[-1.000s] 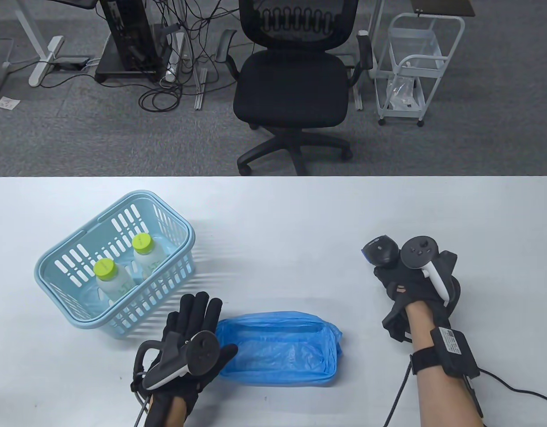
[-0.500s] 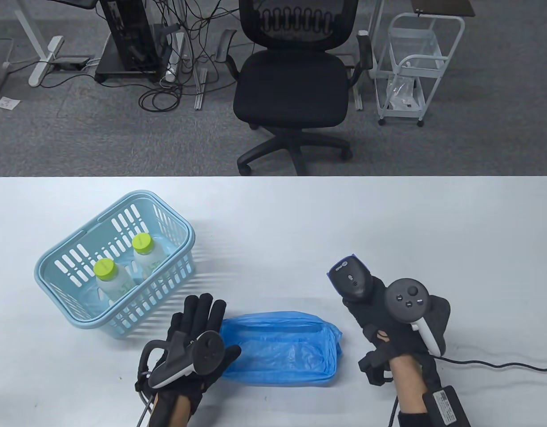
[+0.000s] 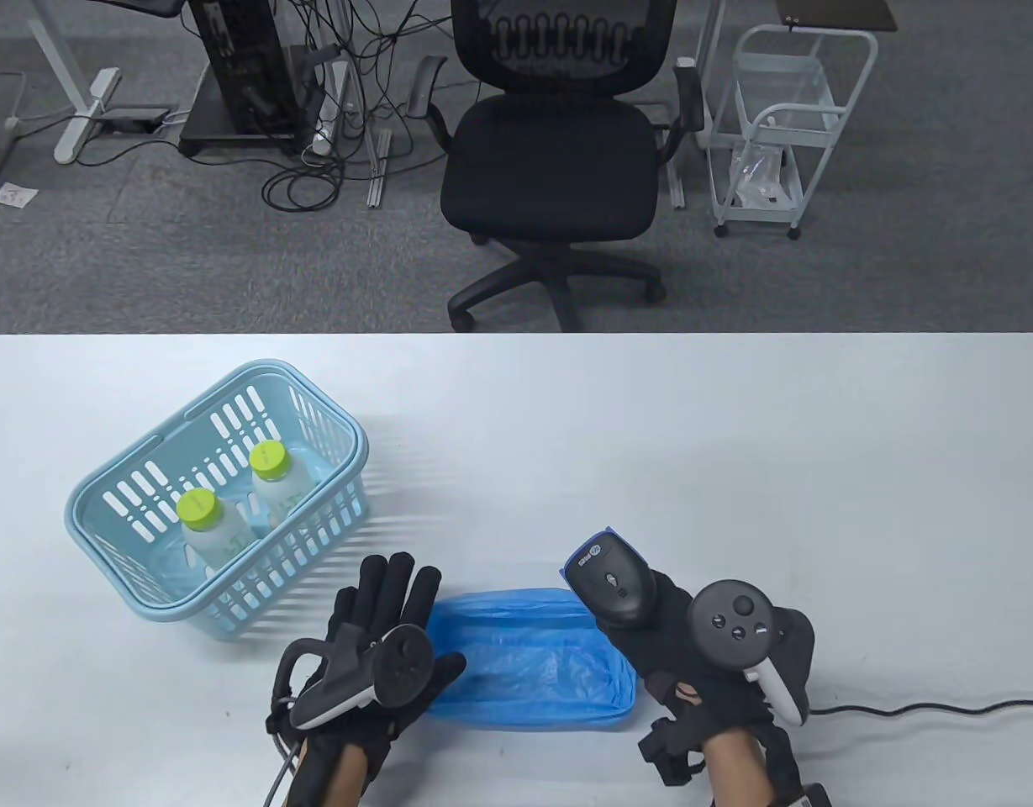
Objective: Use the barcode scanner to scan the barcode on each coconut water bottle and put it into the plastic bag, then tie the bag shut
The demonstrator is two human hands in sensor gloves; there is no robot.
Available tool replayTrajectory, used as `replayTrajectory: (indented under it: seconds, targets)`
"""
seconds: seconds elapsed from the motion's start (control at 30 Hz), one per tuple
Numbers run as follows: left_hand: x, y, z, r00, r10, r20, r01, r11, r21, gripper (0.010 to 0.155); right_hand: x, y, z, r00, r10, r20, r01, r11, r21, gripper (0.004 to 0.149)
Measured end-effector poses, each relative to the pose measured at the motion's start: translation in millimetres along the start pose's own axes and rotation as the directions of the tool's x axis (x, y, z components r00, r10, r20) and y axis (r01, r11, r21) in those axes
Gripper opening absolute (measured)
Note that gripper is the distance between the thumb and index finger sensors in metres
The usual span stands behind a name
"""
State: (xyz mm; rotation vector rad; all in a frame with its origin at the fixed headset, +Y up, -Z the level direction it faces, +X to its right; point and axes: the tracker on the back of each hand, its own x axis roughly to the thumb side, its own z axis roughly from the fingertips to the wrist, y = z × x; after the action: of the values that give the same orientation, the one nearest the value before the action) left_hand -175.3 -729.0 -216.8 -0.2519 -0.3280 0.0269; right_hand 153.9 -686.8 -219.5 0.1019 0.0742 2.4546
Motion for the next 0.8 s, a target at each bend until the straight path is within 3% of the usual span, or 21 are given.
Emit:
replayTrajectory:
  seconds: [0.27,0.43,0.53,0.7,0.8]
  targets:
    - [-1.8,18.5,12.1,0.996,0.087,0.035,-0.09,0.993,0.08,0.094,-15.4,11.7,-8.8,0.999,0.031,-0.008,-0.031,0.999,0.031,0.046]
    - [-18.6,52.0,11.0,0.996,0.088,0.018,-0.09,0.99,0.112,0.093,-14.6,11.8,-9.5,0.998,0.063,0.011,-0.063,0.998,0.022,0.046]
    - [-38.0,88.4,6.5,0.998,-0.044,-0.036,0.047,0.995,0.091,0.093,-15.4,11.2,-9.5,0.998,0.068,0.011,-0.068,0.998,0.014,0.047]
    - [-96.4,146.0,-4.0,0.983,0.08,-0.163,-0.064,0.993,0.102,0.088,-18.9,9.4,-9.4,0.997,0.076,0.0,-0.076,0.997,0.001,0.047]
    - [-135.2,160.5,-16.9,0.947,-0.062,-0.316,0.065,0.998,-0.001,0.086,-21.5,9.6,-9.5,0.996,0.092,-0.005,-0.092,0.996,0.003,0.047]
